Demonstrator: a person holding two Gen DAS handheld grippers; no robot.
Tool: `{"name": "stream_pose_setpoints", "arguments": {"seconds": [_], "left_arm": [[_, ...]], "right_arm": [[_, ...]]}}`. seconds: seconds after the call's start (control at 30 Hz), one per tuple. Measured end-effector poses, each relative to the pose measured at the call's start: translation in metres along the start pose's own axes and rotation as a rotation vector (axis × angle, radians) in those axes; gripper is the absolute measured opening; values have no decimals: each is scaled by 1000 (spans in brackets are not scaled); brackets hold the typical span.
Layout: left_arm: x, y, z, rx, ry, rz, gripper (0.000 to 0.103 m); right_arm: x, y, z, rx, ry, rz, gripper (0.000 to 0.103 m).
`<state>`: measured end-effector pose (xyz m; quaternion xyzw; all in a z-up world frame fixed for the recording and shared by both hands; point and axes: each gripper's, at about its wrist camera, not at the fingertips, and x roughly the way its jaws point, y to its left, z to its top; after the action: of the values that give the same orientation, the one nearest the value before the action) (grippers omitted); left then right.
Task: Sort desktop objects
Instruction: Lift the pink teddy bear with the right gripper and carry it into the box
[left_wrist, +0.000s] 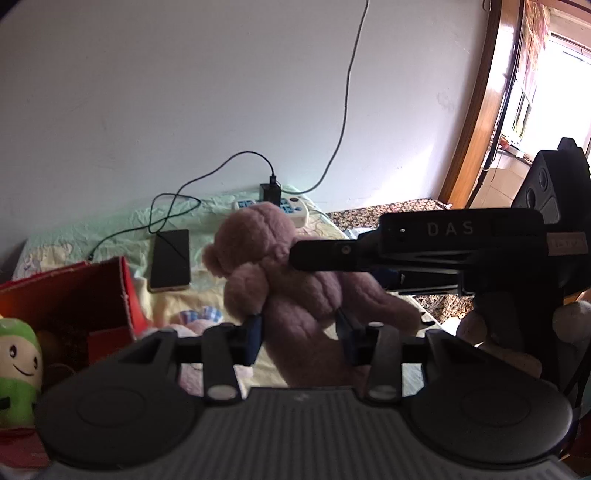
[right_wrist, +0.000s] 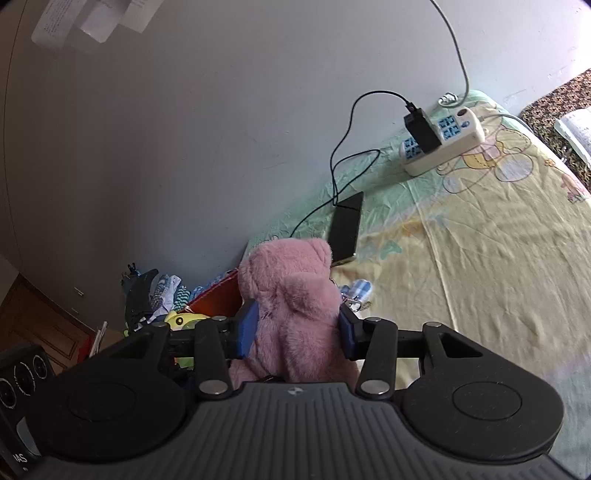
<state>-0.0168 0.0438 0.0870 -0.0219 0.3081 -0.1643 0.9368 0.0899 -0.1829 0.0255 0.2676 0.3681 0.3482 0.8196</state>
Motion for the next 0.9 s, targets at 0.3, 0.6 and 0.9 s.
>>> {"name": "stream_pose_setpoints", "arguments": {"seconds": [0.3, 0.6, 0.9], "left_arm": [[-33, 90, -7, 52, -18, 124, 43], [-8, 158, -28, 61, 62, 131, 39], [13, 198, -41, -48, 114, 23, 44]], "right_arm": [[76, 84, -11, -90, -18, 88, 47], [162, 114, -45, -122, 43, 17, 46], [198, 109, -68, -158, 98, -161, 28]]}}
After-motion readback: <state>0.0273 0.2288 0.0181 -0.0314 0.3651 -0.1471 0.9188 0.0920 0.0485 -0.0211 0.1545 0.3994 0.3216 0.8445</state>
